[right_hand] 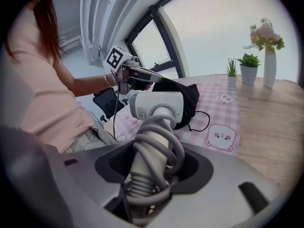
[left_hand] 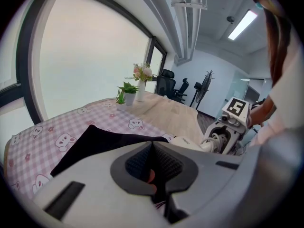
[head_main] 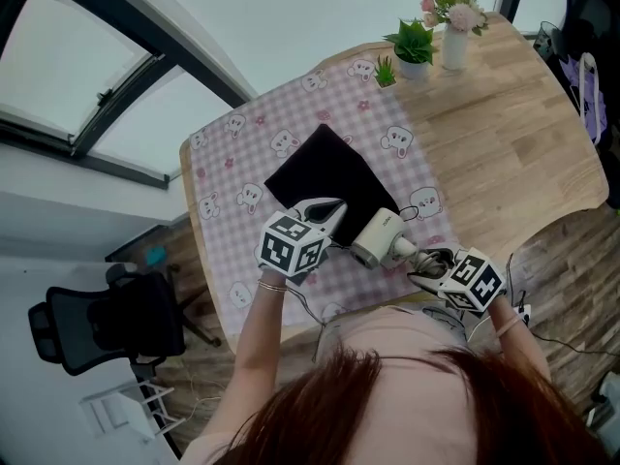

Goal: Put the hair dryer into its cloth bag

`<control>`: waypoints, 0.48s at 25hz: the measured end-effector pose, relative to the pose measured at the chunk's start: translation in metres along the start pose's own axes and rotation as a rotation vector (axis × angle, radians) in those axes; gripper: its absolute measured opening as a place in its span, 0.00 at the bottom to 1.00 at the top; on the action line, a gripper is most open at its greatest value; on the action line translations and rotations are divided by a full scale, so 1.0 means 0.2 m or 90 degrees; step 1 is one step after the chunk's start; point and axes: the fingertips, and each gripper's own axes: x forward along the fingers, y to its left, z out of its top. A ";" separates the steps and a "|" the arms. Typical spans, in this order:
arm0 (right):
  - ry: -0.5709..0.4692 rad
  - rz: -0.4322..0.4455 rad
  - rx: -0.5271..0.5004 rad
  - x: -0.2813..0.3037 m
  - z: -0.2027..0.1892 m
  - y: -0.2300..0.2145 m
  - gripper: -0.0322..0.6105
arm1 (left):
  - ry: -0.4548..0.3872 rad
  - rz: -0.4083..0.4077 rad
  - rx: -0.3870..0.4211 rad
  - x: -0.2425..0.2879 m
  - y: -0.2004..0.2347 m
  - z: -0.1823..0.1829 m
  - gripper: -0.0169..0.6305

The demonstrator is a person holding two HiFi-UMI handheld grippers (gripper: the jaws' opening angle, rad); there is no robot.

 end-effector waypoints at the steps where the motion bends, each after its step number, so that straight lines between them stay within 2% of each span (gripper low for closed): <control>1: 0.003 0.005 0.005 0.01 0.00 -0.01 0.40 | 0.001 -0.001 0.001 0.00 0.00 0.00 0.05; 12: 0.007 0.036 0.062 0.06 0.00 -0.08 0.40 | 0.032 -0.034 0.023 0.01 -0.06 -0.02 0.05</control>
